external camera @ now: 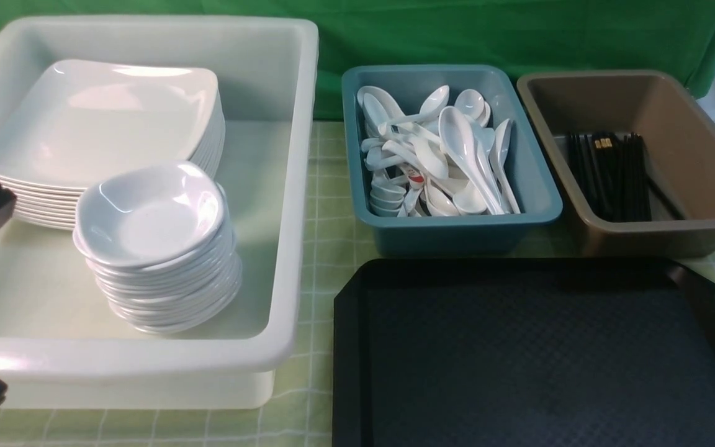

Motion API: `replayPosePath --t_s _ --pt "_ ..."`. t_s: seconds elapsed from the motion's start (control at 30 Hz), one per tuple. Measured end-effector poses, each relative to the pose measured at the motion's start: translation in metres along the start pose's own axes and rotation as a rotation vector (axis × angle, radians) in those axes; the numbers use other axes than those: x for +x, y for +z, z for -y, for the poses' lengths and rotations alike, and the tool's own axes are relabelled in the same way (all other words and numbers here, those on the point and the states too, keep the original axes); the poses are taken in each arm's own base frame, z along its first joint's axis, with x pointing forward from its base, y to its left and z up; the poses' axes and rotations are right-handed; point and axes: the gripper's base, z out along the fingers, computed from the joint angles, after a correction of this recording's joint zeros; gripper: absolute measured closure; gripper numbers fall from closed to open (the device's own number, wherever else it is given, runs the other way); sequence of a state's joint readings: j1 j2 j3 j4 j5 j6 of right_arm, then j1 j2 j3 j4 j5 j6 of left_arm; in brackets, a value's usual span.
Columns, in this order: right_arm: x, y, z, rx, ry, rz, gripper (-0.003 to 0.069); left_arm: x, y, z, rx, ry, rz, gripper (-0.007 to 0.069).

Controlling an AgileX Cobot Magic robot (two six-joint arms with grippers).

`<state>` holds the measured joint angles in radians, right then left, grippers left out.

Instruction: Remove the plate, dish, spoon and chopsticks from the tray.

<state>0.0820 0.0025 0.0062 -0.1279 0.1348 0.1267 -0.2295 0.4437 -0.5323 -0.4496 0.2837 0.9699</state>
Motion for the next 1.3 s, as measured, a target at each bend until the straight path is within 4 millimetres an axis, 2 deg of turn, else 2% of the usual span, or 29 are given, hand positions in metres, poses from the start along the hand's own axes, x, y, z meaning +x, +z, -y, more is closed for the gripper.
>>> replayPosePath --t_s 0.1,0.4,0.57,1.3 --pt "-0.0002 0.0000 -0.0001 -0.001 0.000 0.002 0.0640 0.0002 0.0000 0.0000 0.000 0.005 -0.002 0.0616" --pt "0.0044 -0.0003 -0.0048 -0.056 -0.148 -0.044 0.0639 0.0002 0.0000 -0.0001 -0.001 0.009 -0.002 0.0616" --pt "0.0087 -0.0006 -0.0052 -0.064 -0.154 -0.090 0.0638 0.0003 0.0000 -0.0001 -0.001 0.010 -0.003 0.0616" --pt "0.0089 -0.0007 -0.0054 -0.067 -0.162 -0.092 0.0584 0.0003 0.0000 -0.0001 -0.001 0.010 -0.003 0.0616"
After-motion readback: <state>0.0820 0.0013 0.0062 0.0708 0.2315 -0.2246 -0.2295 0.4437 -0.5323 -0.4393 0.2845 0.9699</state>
